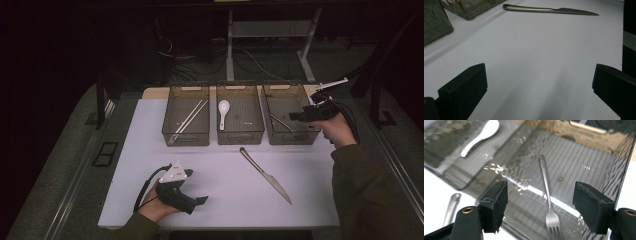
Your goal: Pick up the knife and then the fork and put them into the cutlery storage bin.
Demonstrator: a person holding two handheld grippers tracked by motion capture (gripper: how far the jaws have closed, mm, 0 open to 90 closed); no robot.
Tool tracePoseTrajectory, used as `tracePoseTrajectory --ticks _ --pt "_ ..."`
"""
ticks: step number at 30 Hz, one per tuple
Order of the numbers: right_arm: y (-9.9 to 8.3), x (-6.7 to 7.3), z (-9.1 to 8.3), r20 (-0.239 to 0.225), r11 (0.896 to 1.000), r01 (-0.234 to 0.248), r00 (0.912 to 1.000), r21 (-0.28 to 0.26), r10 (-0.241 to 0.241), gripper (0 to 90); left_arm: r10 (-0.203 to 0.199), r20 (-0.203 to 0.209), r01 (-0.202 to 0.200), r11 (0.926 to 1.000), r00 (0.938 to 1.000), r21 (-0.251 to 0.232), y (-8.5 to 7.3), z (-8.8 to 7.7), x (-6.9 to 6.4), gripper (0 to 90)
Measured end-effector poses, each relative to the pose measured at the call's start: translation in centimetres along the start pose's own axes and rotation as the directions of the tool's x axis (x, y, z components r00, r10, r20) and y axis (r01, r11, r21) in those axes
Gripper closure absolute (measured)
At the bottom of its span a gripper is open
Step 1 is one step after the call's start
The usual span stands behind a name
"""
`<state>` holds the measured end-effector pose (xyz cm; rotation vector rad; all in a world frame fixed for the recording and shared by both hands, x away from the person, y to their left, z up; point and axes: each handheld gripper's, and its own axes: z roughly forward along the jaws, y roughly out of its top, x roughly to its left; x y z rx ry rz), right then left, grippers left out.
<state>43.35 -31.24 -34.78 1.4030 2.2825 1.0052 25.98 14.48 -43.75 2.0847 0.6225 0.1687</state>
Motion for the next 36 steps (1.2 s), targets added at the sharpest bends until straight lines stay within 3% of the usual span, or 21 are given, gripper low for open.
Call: tracePoseTrajectory --ticks 8,18,27,36 --pt "-0.5 2.5 -2.6 -0.076 0.996 0.043 0.9959 -0.074 -0.049 25.6 0.001 -0.001 -0.001 1.0 1.0 -0.002 0.0 0.0 -0.1 0.0" --pt "-2.7 4.8 -4.0 -0.151 0.986 0.064 0.9847 -0.154 -0.087 23.1 -0.001 -0.002 0.001 1.0 1.0 -0.003 0.0 0.0 -0.1 0.0" --pt "-4.8 6.7 -3.9 -0.174 0.983 0.091 0.9776 -0.162 -0.119 20.9 0.0 -0.004 0.0 1.0 1.0 -0.001 0.0 0.0 0.0 0.0" --pt "-6.5 7.9 -3.3 -0.15 0.987 0.111 0.9804 -0.115 -0.128 20.3 0.001 -0.007 -0.001 1.0 1.0 -0.005 0.0 -0.1 0.0 0.0"
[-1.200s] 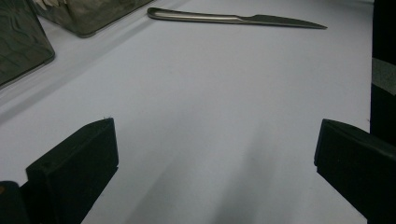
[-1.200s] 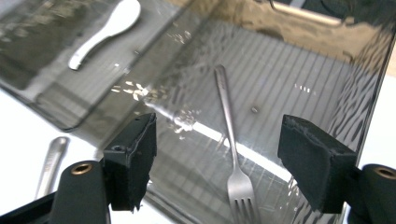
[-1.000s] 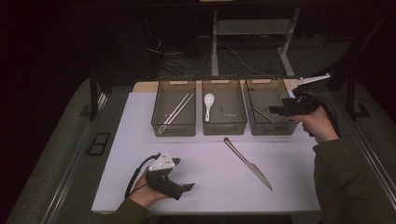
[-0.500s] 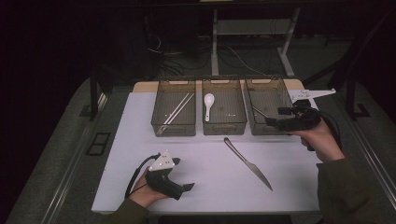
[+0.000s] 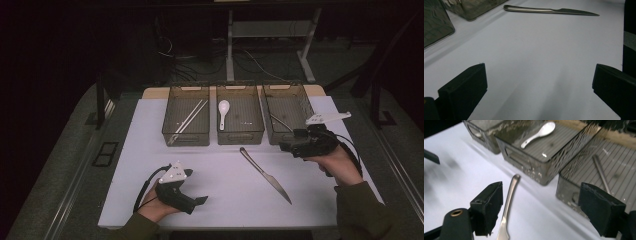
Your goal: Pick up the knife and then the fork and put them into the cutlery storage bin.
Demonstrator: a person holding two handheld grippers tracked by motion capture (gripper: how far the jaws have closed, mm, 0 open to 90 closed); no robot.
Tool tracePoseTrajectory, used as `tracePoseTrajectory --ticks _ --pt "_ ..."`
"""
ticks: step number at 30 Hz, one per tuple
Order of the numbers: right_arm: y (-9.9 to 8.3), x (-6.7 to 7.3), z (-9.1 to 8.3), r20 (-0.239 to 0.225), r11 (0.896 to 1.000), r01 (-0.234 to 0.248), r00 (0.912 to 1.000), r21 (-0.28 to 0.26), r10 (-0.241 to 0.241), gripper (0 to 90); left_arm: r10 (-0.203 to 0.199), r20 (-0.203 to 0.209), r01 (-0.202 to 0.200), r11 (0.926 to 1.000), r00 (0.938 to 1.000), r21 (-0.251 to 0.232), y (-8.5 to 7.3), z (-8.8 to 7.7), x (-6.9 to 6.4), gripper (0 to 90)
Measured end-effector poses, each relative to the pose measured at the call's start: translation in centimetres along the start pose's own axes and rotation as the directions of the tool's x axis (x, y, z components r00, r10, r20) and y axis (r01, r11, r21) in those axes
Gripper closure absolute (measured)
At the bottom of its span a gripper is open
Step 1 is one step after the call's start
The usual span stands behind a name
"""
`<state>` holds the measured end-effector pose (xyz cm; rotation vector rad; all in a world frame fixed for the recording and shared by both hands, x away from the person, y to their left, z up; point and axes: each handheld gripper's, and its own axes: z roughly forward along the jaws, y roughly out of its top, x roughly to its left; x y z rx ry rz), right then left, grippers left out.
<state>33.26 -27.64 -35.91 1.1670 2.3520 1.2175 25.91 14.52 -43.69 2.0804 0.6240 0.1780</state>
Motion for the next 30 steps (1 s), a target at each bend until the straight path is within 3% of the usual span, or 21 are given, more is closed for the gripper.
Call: tracePoseTrajectory --ticks 11,23,30 --pt "-1.1 1.2 2.1 0.003 0.993 0.006 1.0 0.121 -0.007 23.8 0.004 -0.001 -0.004 1.0 1.0 0.003 0.0 0.0 0.0 0.0" --pt "-0.5 3.0 4.2 -0.018 0.966 0.036 0.9993 0.257 -0.033 40.2 0.006 0.002 -0.006 1.0 1.0 0.003 0.0 0.0 -0.1 0.0" --pt "0.0 4.0 5.8 -0.038 0.938 0.055 0.9983 0.342 -0.045 50.7 0.004 0.001 -0.004 1.0 1.0 0.005 0.0 0.0 0.0 0.0"
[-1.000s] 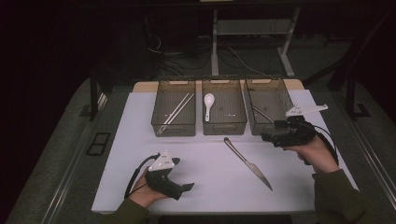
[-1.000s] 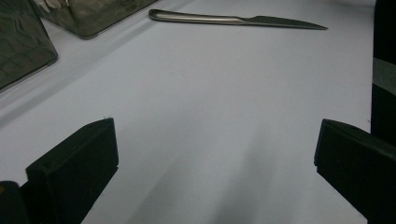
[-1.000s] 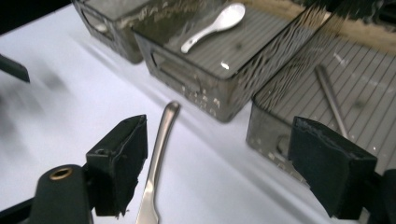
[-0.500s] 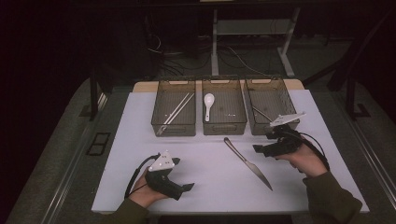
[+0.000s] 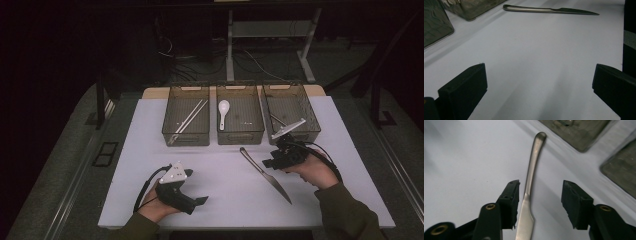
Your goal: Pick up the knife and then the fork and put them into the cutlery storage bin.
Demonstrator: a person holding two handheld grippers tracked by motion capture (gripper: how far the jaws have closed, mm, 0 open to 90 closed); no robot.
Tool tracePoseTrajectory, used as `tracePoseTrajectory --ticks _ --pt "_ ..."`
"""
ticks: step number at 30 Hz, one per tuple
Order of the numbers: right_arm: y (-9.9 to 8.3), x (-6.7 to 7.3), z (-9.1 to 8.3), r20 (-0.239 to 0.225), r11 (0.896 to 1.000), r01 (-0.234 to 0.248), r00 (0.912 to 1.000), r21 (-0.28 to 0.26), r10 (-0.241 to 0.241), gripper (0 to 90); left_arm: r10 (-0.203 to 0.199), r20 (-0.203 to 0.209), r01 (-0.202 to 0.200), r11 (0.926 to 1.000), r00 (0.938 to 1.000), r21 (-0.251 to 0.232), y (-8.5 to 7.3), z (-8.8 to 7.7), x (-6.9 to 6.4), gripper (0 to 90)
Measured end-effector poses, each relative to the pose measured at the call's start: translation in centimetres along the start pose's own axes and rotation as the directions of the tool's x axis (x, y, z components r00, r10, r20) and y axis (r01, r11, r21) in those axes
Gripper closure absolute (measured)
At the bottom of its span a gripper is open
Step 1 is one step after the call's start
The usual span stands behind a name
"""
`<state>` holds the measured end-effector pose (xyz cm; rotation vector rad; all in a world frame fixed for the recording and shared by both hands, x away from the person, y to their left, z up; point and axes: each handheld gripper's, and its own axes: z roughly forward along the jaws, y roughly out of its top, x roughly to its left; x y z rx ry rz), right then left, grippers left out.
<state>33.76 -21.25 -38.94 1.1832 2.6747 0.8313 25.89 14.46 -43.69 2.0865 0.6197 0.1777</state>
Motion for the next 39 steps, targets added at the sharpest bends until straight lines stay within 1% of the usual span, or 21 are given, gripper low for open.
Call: tracePoseTrajectory --ticks 5,9,15,18,19,22,26,28,30,31,32,33,34,35,36,37,38,39 --pt "1.1 0.5 1.1 -0.005 0.998 0.007 1.0 0.066 -0.006 55.0 0.002 -0.001 -0.002 1.0 1.0 0.001 0.0 0.0 0.0 0.0" --pt "1.6 0.9 2.3 -0.01 0.993 0.023 0.9997 0.116 -0.022 58.3 0.002 0.0 -0.002 1.0 1.0 0.003 0.0 0.0 0.0 0.0" --pt "2.2 1.2 4.0 0.005 0.979 0.031 0.9995 0.199 -0.032 63.7 0.003 -0.001 -0.003 1.0 1.0 0.003 0.0 0.0 0.0 0.0" --pt "2.3 1.4 4.5 0.002 0.974 0.031 0.9995 0.224 -0.033 66.4 0.001 0.0 -0.001 1.0 1.0 0.002 0.0 0.0 0.0 0.0" --pt "2.3 1.4 4.6 0.011 0.972 0.033 0.9993 0.233 -0.036 67.1 0.001 0.0 -0.001 1.0 1.0 0.003 0.0 0.0 0.0 0.0" --pt "2.4 1.6 4.9 0.018 0.966 0.032 0.9991 0.256 -0.038 69.9 0.002 0.0 -0.002 1.0 1.0 0.003 0.0 0.0 0.0 0.0" --pt "2.4 1.9 5.4 0.032 0.957 0.044 0.9979 0.285 -0.055 73.2 0.002 0.001 -0.002 1.0 1.0 0.003 -0.1 0.0 0.0 0.0" --pt "2.5 2.0 5.5 0.045 0.955 0.056 0.9964 0.29 -0.072 75.4 0.0 0.002 0.0 1.0 1.0 0.002 -0.1 0.0 0.0 0.0" --pt "2.6 2.0 5.5 0.044 0.953 0.065 0.9957 0.297 -0.082 75.7 0.0 0.001 0.0 1.0 1.0 0.003 -0.1 0.1 0.0 0.0" --pt "2.6 1.9 5.6 0.046 0.949 0.07 0.995 0.306 -0.089 75.6 0.001 0.002 -0.001 1.0 1.0 0.005 -0.1 0.1 0.0 0.0" --pt "2.7 2.1 5.6 0.046 0.949 0.061 0.9958 0.31 -0.079 75.6 0.001 0.003 -0.001 1.0 1.0 0.006 -0.1 0.1 0.0 0.0" --pt "2.8 2.1 5.7 0.042 0.945 0.067 0.9955 0.321 -0.085 75.6 0.001 0.003 -0.001 1.0 1.0 0.007 -0.1 0.1 0.0 0.0" --pt "2.9 2.0 5.7 0.049 0.941 0.069 0.9947 0.332 -0.091 75.6 0.0 0.003 0.0 1.0 1.0 0.008 -0.1 0.1 0.0 0.0" --pt "3.1 2.0 5.8 0.038 0.938 0.067 0.9956 0.339 -0.085 75.6 0.001 0.003 -0.001 1.0 1.0 0.009 -0.1 0.2 0.0 0.0" --pt "3.2 1.9 5.9 0.042 0.933 0.084 0.9936 0.35 -0.105 75.6 0.001 0.004 -0.001 1.0 1.0 0.009 -0.1 0.2 0.0 0.0" --pt "3.3 2.0 5.9 0.037 0.93 0.083 0.994 0.359 -0.103 75.6 0.002 0.004 -0.002 1.0 1.0 0.009 -0.1 0.2 0.0 0.0" --pt "3.4 2.1 6.0 0.034 0.924 0.095 0.9927 0.37 -0.116 75.6 0.002 0.004 -0.002 1.0 1.0 0.009 -0.1 0.2 0.0 0.0" --pt "3.5 2.1 6.1 0.041 0.92 0.109 0.9901 0.378 -0.134 75.8 0.002 0.004 -0.002 1.0 1.0 0.009 -0.1 0.2 0.0 0.0"
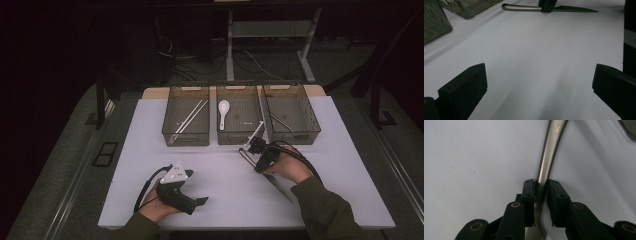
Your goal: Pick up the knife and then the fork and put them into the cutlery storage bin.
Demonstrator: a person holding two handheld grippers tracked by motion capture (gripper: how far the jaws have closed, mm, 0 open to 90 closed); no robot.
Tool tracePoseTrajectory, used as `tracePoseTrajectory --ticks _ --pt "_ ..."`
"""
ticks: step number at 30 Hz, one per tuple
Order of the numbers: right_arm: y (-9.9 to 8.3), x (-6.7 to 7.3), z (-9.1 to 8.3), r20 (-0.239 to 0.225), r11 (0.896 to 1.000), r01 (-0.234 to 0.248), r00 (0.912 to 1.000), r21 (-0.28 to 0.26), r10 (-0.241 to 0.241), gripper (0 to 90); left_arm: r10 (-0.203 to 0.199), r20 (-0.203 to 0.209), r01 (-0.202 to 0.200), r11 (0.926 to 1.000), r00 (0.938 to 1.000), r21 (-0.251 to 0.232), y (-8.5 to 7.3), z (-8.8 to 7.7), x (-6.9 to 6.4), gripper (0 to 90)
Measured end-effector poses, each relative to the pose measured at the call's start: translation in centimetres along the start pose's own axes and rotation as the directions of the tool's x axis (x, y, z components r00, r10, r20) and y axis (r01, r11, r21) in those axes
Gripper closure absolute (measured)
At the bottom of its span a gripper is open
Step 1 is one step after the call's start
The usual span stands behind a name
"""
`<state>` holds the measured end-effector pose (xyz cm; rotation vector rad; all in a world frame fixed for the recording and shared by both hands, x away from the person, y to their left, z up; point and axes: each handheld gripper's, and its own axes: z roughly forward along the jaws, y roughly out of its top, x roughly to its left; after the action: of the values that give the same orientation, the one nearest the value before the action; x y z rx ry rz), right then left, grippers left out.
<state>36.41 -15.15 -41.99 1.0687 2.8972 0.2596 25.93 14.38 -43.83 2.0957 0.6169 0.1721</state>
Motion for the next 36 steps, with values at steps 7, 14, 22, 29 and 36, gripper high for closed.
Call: tracePoseTrajectory --ticks 7,14,22,29,36 --pt "0.4 0.3 0.0 0.005 1.0 0.002 1.0 0.03 -0.002 79.6 0.001 0.001 -0.001 1.0 1.0 -0.002 0.0 0.0 0.0 0.0" --pt "0.3 0.5 0.0 0.024 0.999 0.049 0.9985 0.015 -0.049 79.9 0.003 -0.001 -0.003 1.0 1.0 0.0 0.0 0.0 0.0 0.0" --pt "-1.4 -0.5 -0.5 -0.001 0.995 0.031 0.9995 -0.099 -0.031 79.9 0.0 -0.002 0.0 1.0 1.0 -0.004 0.0 -0.1 0.0 0.0" --pt "-2.8 -1.8 -2.0 -0.079 0.977 -0.031 0.9968 -0.21 0.015 79.8 0.008 -0.007 -0.008 1.0 0.9999 0.0 0.0 -0.1 -0.1 0.0" --pt "-3.9 -2.6 -3.0 -0.099 0.953 -0.05 0.9949 -0.297 0.022 79.8 0.034 -0.011 -0.034 0.9994 0.9993 0.007 0.0 -0.1 -0.1 0.0"
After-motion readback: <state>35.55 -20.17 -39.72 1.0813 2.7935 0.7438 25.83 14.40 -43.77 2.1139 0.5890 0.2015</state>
